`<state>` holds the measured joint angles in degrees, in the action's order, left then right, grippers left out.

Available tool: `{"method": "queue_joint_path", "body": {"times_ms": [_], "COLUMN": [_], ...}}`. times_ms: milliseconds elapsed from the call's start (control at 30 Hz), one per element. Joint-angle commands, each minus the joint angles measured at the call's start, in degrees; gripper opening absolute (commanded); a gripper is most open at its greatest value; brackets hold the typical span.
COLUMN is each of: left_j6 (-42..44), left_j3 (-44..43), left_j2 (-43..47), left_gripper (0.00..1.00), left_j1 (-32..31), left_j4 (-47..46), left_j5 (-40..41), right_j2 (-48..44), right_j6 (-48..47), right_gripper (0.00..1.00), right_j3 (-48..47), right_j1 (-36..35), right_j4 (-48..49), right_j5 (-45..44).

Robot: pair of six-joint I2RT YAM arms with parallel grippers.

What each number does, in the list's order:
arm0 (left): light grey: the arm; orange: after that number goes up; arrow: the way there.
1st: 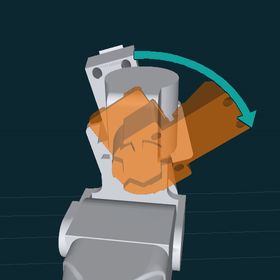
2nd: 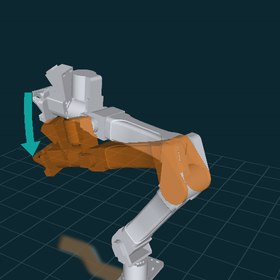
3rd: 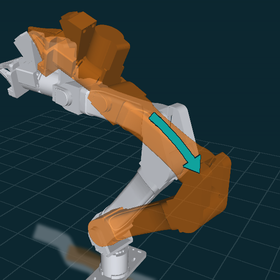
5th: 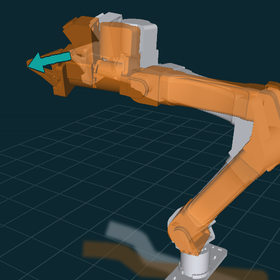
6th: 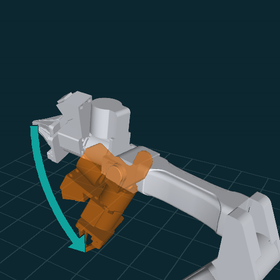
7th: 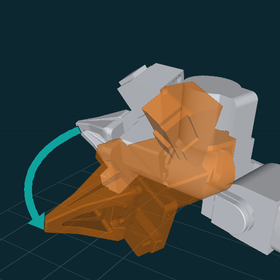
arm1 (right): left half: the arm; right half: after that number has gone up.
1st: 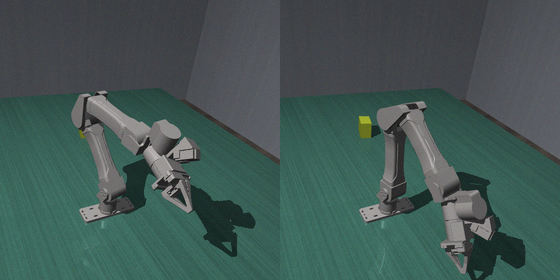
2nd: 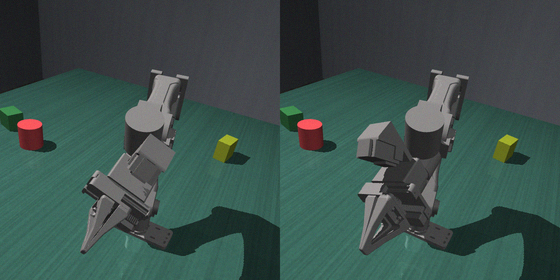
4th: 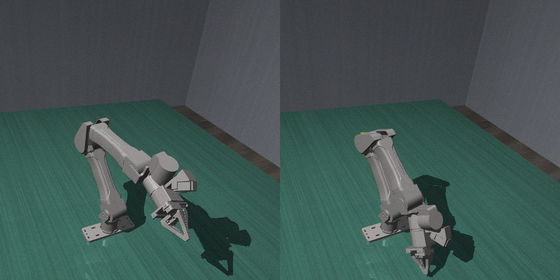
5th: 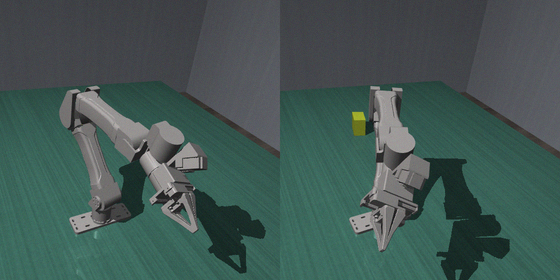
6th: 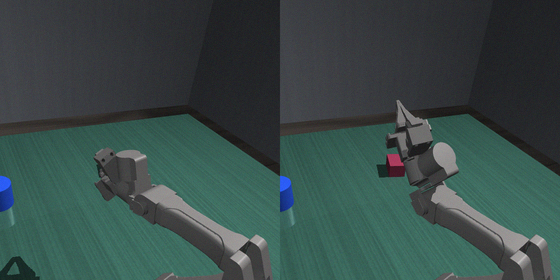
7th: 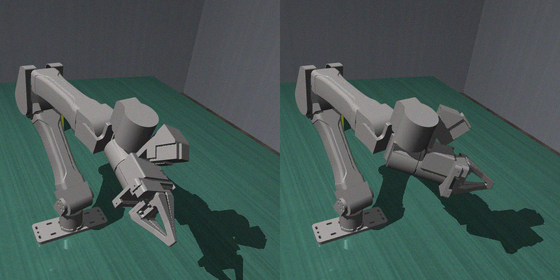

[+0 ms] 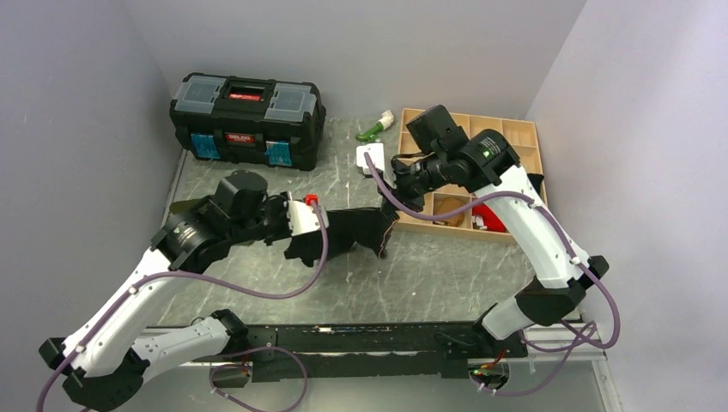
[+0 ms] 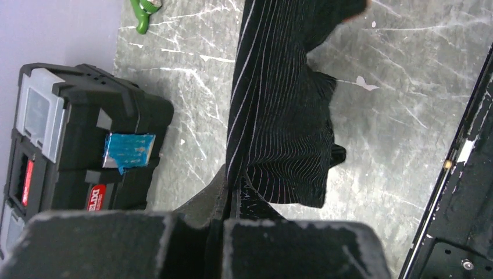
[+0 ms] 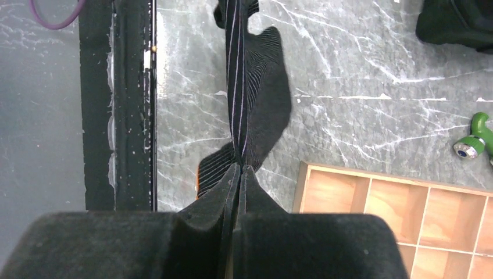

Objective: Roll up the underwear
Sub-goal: Flatten out the underwear at the center of the board.

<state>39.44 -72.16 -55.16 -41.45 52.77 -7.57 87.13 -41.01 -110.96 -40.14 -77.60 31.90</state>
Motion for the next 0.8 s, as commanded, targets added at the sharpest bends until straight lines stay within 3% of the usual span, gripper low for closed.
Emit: {"method": "queue_joint_path", "body": {"times_ms": [0, 167, 300, 500, 633, 767], "left_j6": [1.66, 1.53, 2.06, 0.88, 1.25, 1.52], "left_j3": [-2.06, 2.38, 6.05, -6.44, -13.69, -14.75], "left_j2": [2.4, 1.73, 0.55, -7.34, -10.0, -8.17], "left_gripper": [0.0, 0.0, 0.0, 0.0, 0.0, 0.0], "left_j1": [-0.08, -0.04, 1.56, 13.08, 15.58, 15.42], "left_j4": [6.22, 1.07, -11.51, -14.6, -16.74, -13.84], "left_j5": [2.58, 7.24, 19.64, 17.8, 19.91, 16.68], "right_j2": [-1.21, 1.25, 4.39, 12.77, 17.14, 14.59], "right_j6": [-1.09, -0.57, -0.06, -0.36, -0.46, -1.0], "right_gripper": [0.0, 0.0, 0.0, 0.0, 0.0, 0.0], "right_j3": [1.54, 3.08, 0.68, -14.27, -24.28, -21.58], "right_j1": [-0.35, -0.45, -0.03, 3.45, 3.95, 3.81], "right_j4": [-0.33, 3.42, 8.46, 11.03, 12.13, 15.55], "right_j5": [-0.11, -2.84, -8.5, -12.25, -15.27, -13.59]}}
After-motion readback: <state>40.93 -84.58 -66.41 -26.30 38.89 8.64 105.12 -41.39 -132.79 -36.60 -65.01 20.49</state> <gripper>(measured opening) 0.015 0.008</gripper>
